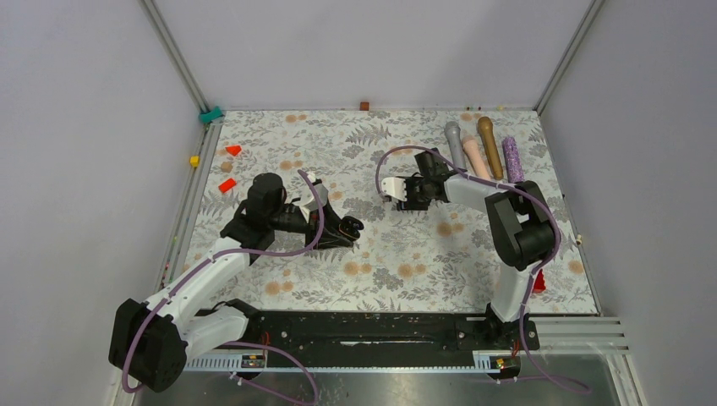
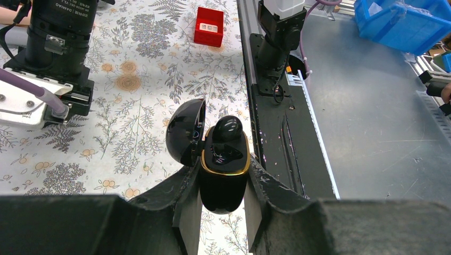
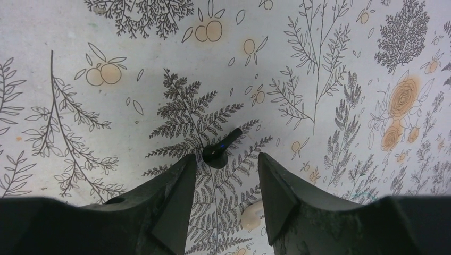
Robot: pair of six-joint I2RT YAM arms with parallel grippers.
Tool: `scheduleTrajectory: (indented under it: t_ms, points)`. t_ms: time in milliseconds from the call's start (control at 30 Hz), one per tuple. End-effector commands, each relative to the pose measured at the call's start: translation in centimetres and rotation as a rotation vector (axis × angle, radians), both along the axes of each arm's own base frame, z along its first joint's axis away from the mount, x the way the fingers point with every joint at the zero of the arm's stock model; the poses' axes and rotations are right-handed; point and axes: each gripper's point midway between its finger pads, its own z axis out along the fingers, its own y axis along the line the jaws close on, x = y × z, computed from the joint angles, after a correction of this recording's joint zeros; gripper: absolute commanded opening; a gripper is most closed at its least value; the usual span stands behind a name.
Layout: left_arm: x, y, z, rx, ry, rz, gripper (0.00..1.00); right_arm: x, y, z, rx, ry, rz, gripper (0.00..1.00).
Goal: Insert the wireless bluetooth earbuds into the charging case
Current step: Pick up the earbud from the center of the board, then place the earbud in the charging case.
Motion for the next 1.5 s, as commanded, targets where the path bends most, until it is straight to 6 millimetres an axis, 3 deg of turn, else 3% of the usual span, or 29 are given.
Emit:
scheduleTrajectory:
  t_ms: [0, 233, 433, 533, 700, 833, 1167, 1267, 1467]
  points:
    - [-0.1, -0.1, 1.0, -0.031, -0.053, -0.020, 0.00, 0.2, 0.9, -0.5, -0.019, -0.002, 0.031, 0.53]
    - [-0.1, -0.1, 1.0, -0.030, -0.053, -0.019, 0.00, -0.1, 1.0, -0.6, -0.034, 0.015, 0.039, 0.31]
    - [-0.1, -0.1, 0.9, -0.030, -0.052, -0.021, 0.00, -0.4, 0.8, 0.4, -0.026, 0.007, 0.023, 0.25]
    - [-0.1, -0.1, 1.0, -0.031, -0.053, -0.021, 0.00, -0.7, 1.0, 2.4, 0.017, -0.008, 0.004, 0.24]
    - [0.1, -0.1, 0.9, -0.028, -0.060, -0.008, 0.00, -2.7, 1.6, 8.2, 0.173, 0.062, -0.089, 0.24]
    - [0.2, 0.0, 0.8, -0.023, -0.067, -0.003, 0.00, -6.0, 2.1, 13.6, 0.326, 0.188, -0.150, 0.23]
    - [0.3, -0.3, 0.1, 0.001, -0.084, 0.001, 0.00, -17.7, 4.4, 25.5, 0.634, 0.617, -0.157, 0.21]
    - [0.2, -0.4, -0.1, 0.013, -0.088, -0.004, 0.00, -20.4, 4.9, 27.2, 0.648, 0.722, -0.150, 0.21]
    - [-0.2, -0.9, -0.8, 0.049, -0.084, -0.027, 0.00, -24.2, 7.1, 27.9, 0.586, 0.860, -0.110, 0.21]
